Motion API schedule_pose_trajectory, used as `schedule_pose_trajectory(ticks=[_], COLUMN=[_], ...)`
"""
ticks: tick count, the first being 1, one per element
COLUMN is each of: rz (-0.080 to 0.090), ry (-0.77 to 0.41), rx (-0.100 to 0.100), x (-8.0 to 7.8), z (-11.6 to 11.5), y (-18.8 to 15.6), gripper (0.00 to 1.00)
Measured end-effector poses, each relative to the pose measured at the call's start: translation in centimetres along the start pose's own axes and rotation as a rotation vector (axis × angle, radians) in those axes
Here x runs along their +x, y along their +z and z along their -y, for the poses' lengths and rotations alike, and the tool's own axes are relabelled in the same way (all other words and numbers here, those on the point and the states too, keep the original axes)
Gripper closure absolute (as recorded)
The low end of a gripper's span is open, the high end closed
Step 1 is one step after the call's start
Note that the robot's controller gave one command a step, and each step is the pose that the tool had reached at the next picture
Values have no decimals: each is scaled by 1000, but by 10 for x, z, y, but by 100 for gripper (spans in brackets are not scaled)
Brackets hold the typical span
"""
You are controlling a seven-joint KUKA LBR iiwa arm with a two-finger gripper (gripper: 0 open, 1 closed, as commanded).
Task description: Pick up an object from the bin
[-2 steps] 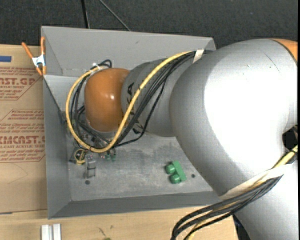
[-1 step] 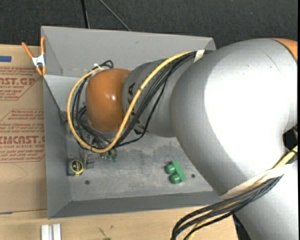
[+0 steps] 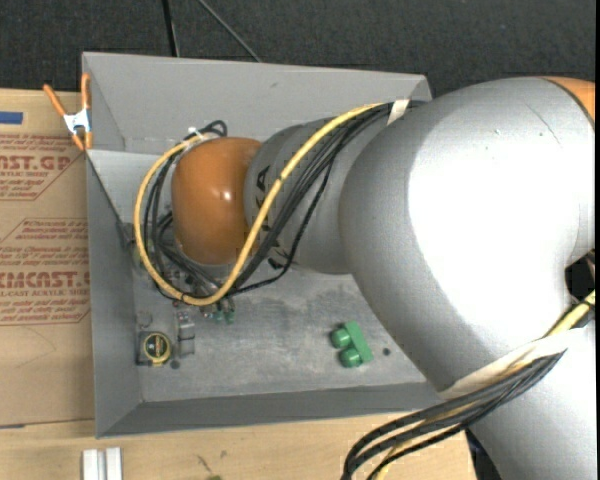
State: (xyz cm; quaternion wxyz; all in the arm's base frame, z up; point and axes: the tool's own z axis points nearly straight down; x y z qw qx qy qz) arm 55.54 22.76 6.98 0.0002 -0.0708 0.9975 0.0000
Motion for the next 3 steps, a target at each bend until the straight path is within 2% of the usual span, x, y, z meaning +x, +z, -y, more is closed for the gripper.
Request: schedule_pose_trajectory(ticks=[1,2,3], rz=[3,1,9], ry=[-65,-60,-84], rx=[-2,-1,-2], x=[68,66,49], z=[-30,-29,-24], y=[-6,-6,-134], gripper=[0,100,100])
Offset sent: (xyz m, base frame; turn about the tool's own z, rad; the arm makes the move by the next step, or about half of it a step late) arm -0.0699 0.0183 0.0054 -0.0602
